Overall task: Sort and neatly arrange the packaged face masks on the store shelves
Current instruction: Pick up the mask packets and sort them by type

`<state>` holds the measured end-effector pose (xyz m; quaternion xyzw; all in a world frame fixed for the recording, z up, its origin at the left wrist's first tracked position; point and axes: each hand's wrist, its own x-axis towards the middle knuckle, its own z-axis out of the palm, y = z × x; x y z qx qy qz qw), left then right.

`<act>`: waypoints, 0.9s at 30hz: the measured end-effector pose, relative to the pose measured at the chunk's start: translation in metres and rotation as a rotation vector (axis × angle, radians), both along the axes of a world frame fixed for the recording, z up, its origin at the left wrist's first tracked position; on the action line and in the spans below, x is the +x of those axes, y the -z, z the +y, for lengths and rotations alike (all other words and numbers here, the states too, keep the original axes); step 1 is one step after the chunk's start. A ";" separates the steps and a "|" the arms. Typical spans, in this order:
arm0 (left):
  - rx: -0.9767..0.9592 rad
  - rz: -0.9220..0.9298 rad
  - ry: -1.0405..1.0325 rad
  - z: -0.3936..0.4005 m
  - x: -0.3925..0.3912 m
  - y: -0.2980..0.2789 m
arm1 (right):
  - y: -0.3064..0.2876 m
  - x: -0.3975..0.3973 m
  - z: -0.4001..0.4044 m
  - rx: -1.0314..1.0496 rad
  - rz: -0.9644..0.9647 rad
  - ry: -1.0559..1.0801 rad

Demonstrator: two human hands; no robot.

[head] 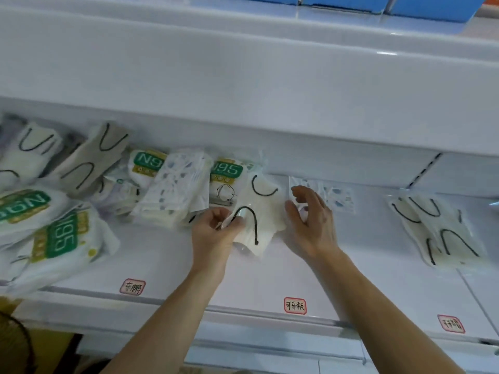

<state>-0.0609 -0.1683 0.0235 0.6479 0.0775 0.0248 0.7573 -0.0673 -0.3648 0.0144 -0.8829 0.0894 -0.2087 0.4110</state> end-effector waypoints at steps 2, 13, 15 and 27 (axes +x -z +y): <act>-0.004 -0.070 0.009 0.006 -0.004 0.001 | -0.015 -0.015 0.022 0.337 0.047 0.009; -0.142 -0.152 0.604 -0.032 -0.023 -0.013 | -0.047 -0.094 0.009 0.825 -0.034 0.220; -0.218 -0.138 0.691 -0.053 -0.032 -0.016 | -0.051 -0.111 -0.003 0.772 -0.084 0.284; 0.349 -0.401 0.647 -0.170 -0.035 0.006 | -0.051 -0.142 -0.165 0.679 -0.118 0.627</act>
